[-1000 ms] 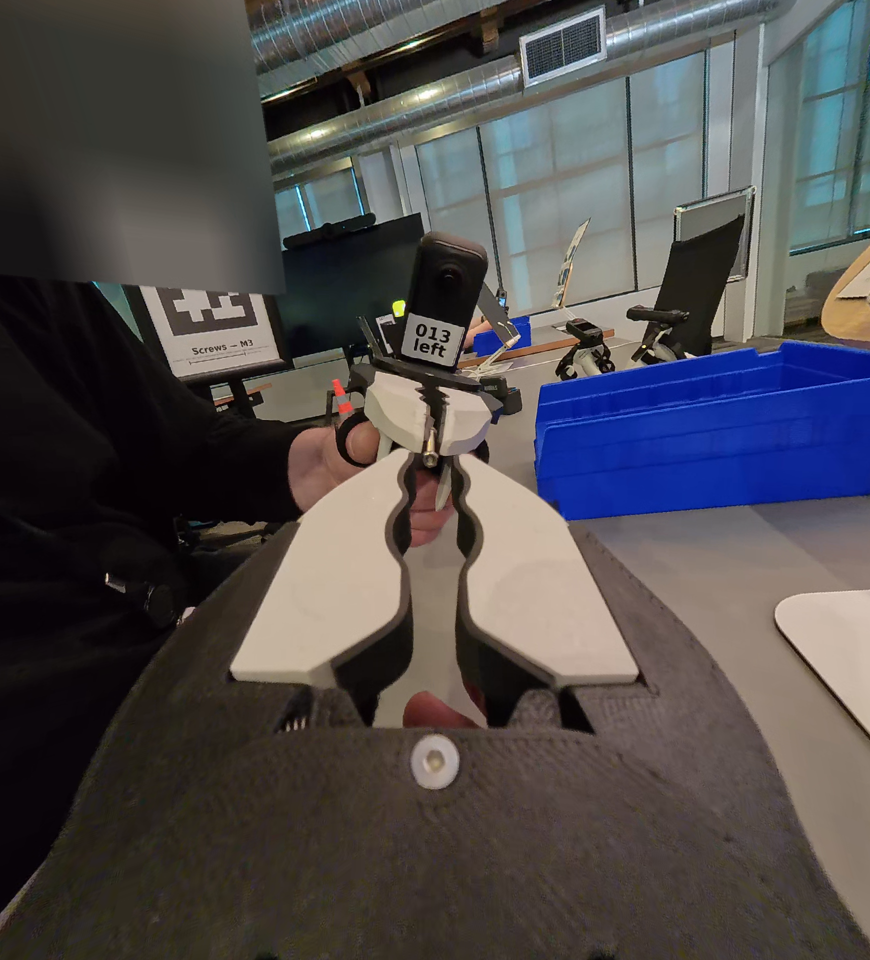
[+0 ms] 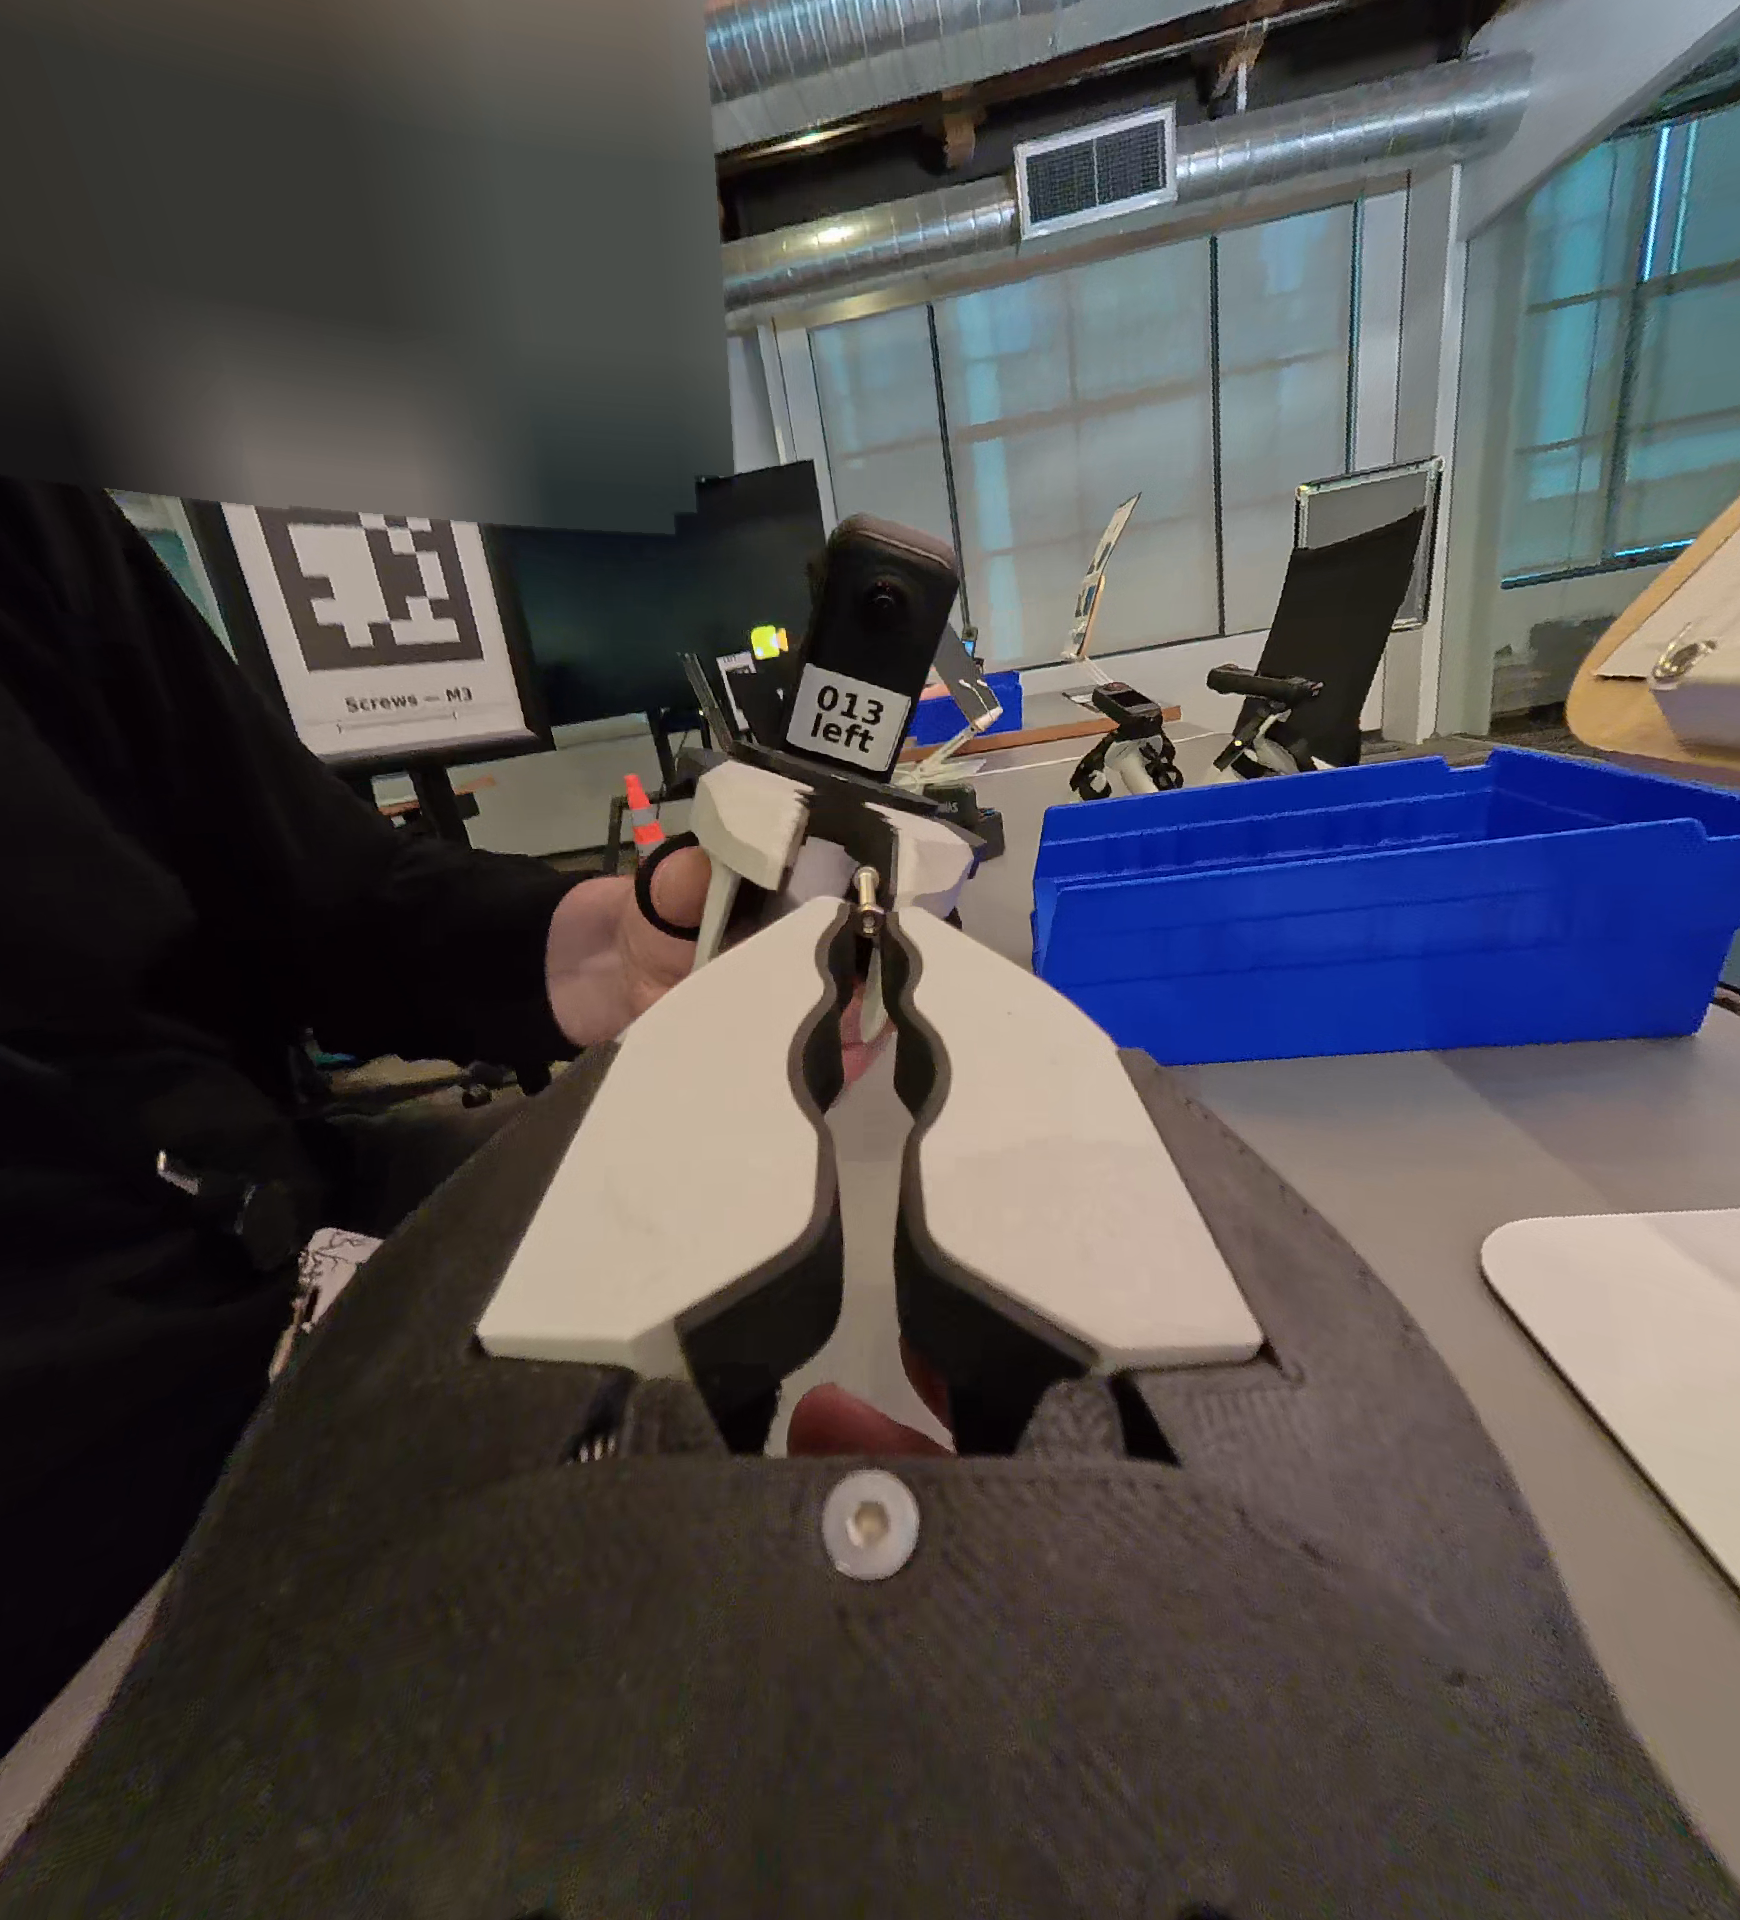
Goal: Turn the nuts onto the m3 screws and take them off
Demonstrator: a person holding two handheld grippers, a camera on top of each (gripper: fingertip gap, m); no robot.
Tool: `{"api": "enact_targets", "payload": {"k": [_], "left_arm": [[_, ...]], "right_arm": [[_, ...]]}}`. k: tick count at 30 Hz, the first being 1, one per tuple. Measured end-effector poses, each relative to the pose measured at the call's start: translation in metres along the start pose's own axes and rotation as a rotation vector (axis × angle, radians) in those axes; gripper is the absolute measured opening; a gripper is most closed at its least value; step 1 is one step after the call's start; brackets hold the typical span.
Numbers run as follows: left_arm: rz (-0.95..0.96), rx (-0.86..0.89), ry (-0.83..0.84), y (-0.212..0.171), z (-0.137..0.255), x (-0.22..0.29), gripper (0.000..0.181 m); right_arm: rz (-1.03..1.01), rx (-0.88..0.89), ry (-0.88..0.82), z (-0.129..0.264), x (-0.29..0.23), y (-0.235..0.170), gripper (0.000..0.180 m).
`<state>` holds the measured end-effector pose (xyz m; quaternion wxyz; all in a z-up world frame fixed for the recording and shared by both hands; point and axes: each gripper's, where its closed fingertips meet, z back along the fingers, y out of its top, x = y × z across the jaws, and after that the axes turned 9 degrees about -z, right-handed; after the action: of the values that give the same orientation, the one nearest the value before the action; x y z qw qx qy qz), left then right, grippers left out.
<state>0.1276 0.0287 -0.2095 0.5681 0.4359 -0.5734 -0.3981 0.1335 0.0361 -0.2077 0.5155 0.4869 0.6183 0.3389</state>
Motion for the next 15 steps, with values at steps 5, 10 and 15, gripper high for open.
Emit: {"api": "enact_targets", "payload": {"k": [5,10,15], "left_arm": [[-0.207,-0.03,0.118,0.0019,0.0009,-0.0043,0.023],[-0.478,-0.14,0.222,-0.0022,-0.0058,-0.0056,0.017],[-0.529,-0.14,0.247,0.0019,-0.0063,-0.0072,0.006]], "right_arm": [[-0.096,0.038,0.041,0.0014,0.0008,0.0022,0.004],[-0.2,0.08,0.104,0.0005,-0.0019,0.0031,0.004],[-0.236,0.08,0.129,-0.0012,-0.004,0.0012,0.004]]}}
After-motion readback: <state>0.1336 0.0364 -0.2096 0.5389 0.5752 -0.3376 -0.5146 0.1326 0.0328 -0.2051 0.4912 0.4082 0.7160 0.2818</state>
